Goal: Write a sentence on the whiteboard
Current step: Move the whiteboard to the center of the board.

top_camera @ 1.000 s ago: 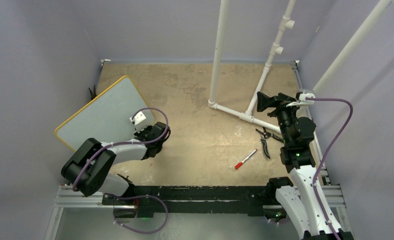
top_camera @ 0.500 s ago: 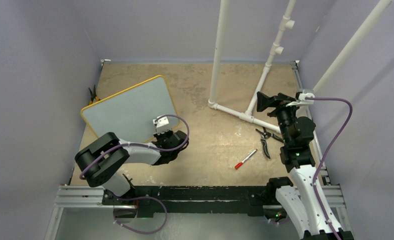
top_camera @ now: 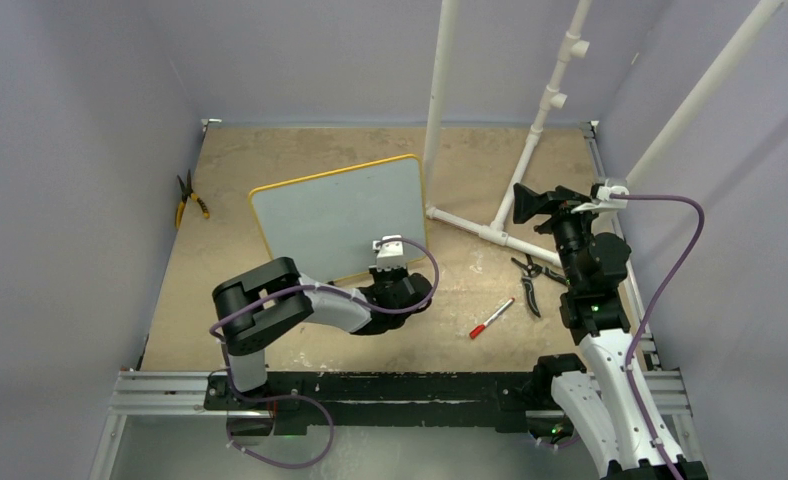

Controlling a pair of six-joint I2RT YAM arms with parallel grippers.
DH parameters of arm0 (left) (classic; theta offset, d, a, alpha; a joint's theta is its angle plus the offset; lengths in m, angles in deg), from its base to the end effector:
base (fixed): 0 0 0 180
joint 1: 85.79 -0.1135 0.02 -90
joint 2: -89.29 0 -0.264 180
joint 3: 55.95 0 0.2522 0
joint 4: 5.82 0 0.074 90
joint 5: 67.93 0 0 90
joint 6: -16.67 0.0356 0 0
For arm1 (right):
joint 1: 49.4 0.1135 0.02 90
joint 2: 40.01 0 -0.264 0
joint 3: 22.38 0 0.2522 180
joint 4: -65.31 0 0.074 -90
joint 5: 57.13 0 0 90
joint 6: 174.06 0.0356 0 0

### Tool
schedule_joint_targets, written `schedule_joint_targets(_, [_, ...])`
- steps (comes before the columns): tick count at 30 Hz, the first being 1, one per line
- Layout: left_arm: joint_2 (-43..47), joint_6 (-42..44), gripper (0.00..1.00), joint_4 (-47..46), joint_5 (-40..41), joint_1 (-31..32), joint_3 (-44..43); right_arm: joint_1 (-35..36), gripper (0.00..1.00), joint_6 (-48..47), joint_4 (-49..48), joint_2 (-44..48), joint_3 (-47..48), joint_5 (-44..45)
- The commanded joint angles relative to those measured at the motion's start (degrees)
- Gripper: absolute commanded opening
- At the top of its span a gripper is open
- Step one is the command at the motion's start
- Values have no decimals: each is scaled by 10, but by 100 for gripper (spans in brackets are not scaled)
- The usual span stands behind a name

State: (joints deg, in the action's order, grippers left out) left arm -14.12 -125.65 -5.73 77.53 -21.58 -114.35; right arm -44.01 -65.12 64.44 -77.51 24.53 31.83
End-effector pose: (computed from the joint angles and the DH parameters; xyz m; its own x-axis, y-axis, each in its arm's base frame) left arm 0.1682 -0.2808 0.1252 -0.3922 -0.2197 -0.8933 -0.0865 0.9756 -0.2020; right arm 0.1664 0.0163 0.3350 0.1318 0.3384 -0.9317 -0.1633 0.9345 0.3163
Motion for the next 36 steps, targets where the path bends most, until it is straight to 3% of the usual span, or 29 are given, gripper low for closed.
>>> schedule_joint_targets(1, [-37, 8, 0, -46, -88, 21, -52, -1, 99, -10, -16, -1, 17, 0])
schedule_joint_targets(12, [-67, 38, 2, -53, -110, 33, -99, -1, 99, -2, 0, -2, 29, -7])
schedule_joint_targets(17, [-24, 84, 41, -55, -122, 37, -78, -1, 99, 7, 35, 7, 48, -11])
schedule_joint_targets(20, [9, 115, 59, -52, -130, 46, -61, -1, 99, 12, 57, 15, 58, -8])
schedule_joint_targets(22, [30, 140, 65, -51, -151, 50, -50, -2, 99, 15, 72, 19, 64, -11])
schedule_joint_targets(29, [83, 227, 68, -78, -286, 72, -29, -2, 99, 25, 115, 25, 73, -34])
schedule_joint_targets(36, [58, 297, 68, -136, -448, 80, -34, -1, 99, 35, 132, 46, 69, -39])
